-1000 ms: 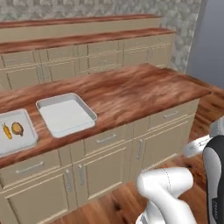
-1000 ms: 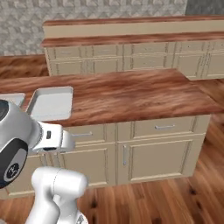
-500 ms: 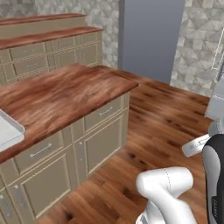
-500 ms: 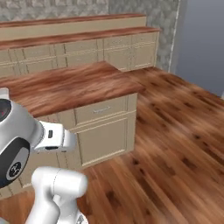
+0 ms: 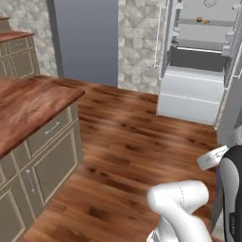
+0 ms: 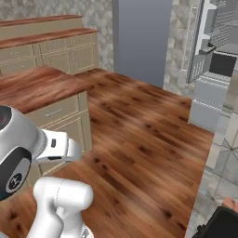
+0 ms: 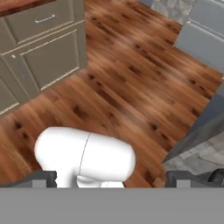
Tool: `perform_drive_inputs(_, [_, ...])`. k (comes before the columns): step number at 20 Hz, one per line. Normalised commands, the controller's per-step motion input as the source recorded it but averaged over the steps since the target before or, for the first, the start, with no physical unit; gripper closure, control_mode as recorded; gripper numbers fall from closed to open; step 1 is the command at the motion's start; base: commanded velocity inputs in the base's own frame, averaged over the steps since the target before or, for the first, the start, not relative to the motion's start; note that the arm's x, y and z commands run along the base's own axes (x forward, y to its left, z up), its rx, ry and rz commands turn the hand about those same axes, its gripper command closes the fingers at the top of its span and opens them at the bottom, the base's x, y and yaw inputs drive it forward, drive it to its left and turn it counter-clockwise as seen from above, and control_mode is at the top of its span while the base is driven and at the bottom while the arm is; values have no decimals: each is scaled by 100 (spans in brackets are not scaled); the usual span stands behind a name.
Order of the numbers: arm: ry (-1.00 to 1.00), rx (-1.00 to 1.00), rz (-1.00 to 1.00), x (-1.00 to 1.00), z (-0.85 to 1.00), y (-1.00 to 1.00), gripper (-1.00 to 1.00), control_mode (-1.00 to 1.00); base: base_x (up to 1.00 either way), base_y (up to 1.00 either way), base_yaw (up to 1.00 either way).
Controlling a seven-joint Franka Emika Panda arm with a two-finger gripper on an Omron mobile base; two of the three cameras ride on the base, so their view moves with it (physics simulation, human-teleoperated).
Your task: Place one carrot and one chicken drumstick in each tupperware on the nearby counter, to pack two identical lunches.
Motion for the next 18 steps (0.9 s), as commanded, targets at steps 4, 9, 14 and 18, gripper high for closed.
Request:
perform_drive_inputs(4, [0, 0, 0, 0, 0, 0, -100, 100, 25, 1, -36])
perform_drive_inputs(9, [0, 0, 0, 0, 0, 0, -100, 100, 88, 70, -27])
perform_drive_inputs(14, [0, 0, 0, 0, 0, 0, -100, 100, 100, 53, -26])
perform_drive_inputs(18, [0, 0, 0, 0, 0, 0, -100, 100, 92, -5, -27])
